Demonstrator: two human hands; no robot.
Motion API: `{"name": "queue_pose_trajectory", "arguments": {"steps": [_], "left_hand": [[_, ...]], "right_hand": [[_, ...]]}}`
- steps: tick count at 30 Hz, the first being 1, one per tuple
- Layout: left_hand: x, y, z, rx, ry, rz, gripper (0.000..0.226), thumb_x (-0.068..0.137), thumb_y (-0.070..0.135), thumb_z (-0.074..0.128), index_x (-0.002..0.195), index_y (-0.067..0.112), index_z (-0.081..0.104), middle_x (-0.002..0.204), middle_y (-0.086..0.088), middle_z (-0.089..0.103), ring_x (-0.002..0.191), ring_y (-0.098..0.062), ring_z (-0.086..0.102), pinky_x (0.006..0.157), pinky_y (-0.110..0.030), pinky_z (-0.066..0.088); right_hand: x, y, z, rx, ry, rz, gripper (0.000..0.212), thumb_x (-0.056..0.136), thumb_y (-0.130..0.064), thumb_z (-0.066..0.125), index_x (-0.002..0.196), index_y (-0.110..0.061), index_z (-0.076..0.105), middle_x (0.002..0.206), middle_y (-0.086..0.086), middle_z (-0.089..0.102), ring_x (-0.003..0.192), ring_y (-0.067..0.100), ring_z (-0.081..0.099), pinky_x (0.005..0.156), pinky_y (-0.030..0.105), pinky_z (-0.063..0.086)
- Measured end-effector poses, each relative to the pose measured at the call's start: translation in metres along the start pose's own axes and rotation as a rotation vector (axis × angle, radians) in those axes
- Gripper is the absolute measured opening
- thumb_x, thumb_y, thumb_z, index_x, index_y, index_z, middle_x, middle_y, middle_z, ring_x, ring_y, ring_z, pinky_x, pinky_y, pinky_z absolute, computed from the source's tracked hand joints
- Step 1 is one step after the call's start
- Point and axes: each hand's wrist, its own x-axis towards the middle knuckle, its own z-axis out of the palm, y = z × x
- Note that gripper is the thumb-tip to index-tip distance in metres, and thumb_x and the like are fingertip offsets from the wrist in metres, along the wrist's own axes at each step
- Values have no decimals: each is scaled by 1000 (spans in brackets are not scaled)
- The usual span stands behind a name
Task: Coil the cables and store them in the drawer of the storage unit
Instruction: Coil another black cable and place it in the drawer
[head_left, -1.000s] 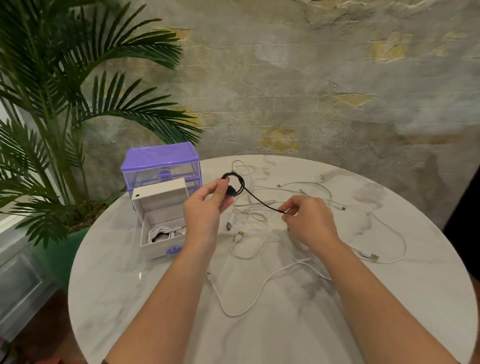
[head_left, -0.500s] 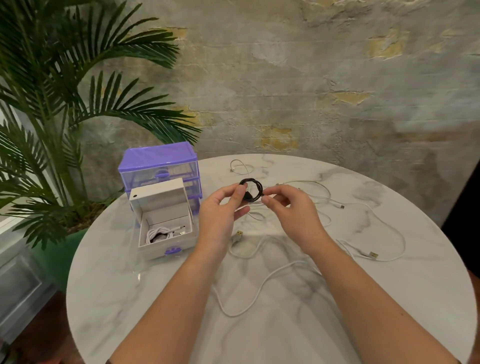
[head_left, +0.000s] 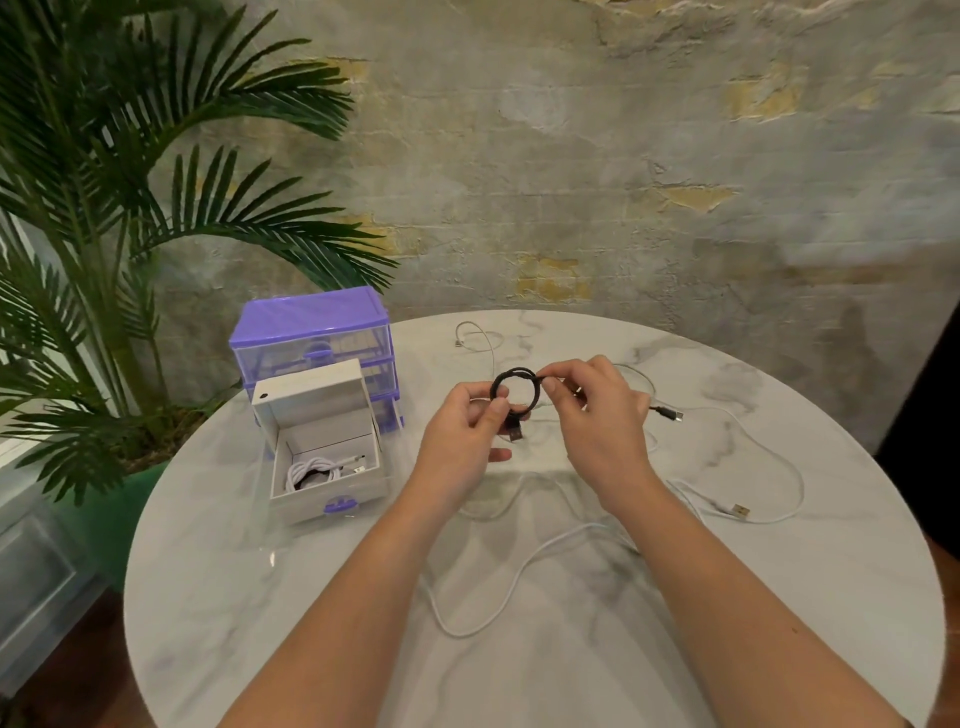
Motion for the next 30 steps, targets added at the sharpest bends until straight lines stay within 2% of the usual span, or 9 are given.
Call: {"name": "queue_pose_trajectory", "arguments": {"steps": [4, 8, 12, 15, 18, 21, 24, 27, 30], "left_hand": [[-2, 0, -3, 92, -69, -15, 25, 95, 16, 58, 117, 26, 54, 92, 3, 75, 90, -11, 70, 70, -27, 53], [-2, 1, -5, 144, -9, 19, 11, 93, 33, 61, 102, 27, 64, 83, 6, 75, 80, -10, 70, 74, -30, 53], [2, 3, -10, 145, 59, 32, 9, 92, 27, 64, 90, 22, 72, 77, 5, 73, 74, -7, 66, 70, -27, 54], [1, 9, -16, -20, 26, -80, 16, 88, 25, 69, 98, 15, 76, 78, 6, 72, 73, -4, 62, 65, -16, 49], [0, 13, -20, -175, -10, -188, 20, 87, 24, 70, 102, 13, 75, 79, 7, 72, 76, -4, 63, 68, -15, 49], [0, 14, -23, -272, -11, -225, 20, 88, 22, 68, 103, 11, 74, 79, 5, 71, 76, -5, 63, 66, -14, 50], [1, 14, -23, -302, -26, -233, 18, 88, 20, 68, 102, 10, 74, 77, 3, 70, 75, -6, 63, 68, -15, 52], [1, 14, -23, -311, -46, -236, 20, 88, 20, 67, 104, 8, 73, 77, 2, 70, 73, -6, 63, 67, -15, 52], [1, 14, -22, -286, -52, -222, 20, 87, 19, 68, 104, 8, 73, 77, 0, 70, 73, -7, 63, 68, -15, 53]], "right_hand": [[-1, 3, -1, -170, -35, -86, 13, 95, -29, 58, 96, -34, 70, 87, -12, 47, 93, 11, 51, 77, 25, 13], [-3, 4, 2, -287, -84, -190, 12, 94, -32, 58, 98, -35, 70, 93, -9, 54, 99, 16, 48, 85, 26, 13], [-2, 7, 2, -285, -72, -240, 13, 95, -37, 57, 98, -39, 69, 92, -11, 53, 98, 17, 45, 87, 26, 13], [0, 7, 0, -209, -53, -256, 12, 94, -35, 59, 98, -38, 70, 90, -11, 49, 94, 15, 41, 86, 24, 17], [2, 8, -1, -150, -91, -267, 21, 97, -23, 56, 107, -34, 70, 94, -8, 50, 95, 15, 38, 88, 25, 26], [4, 12, 0, -122, -144, -244, 31, 99, -9, 48, 117, -26, 68, 98, -6, 48, 98, 14, 35, 88, 21, 33], [4, 15, -1, -95, -140, -185, 27, 99, -10, 49, 116, -21, 68, 101, -6, 46, 99, 10, 32, 85, 8, 29], [6, 22, 0, -111, -111, -127, 24, 98, -11, 53, 114, -18, 69, 102, -6, 46, 101, 7, 34, 81, 11, 28], [7, 26, -2, -48, -131, -64, 25, 96, -4, 54, 115, -8, 69, 100, -7, 43, 95, -4, 39, 82, 3, 30]]}}
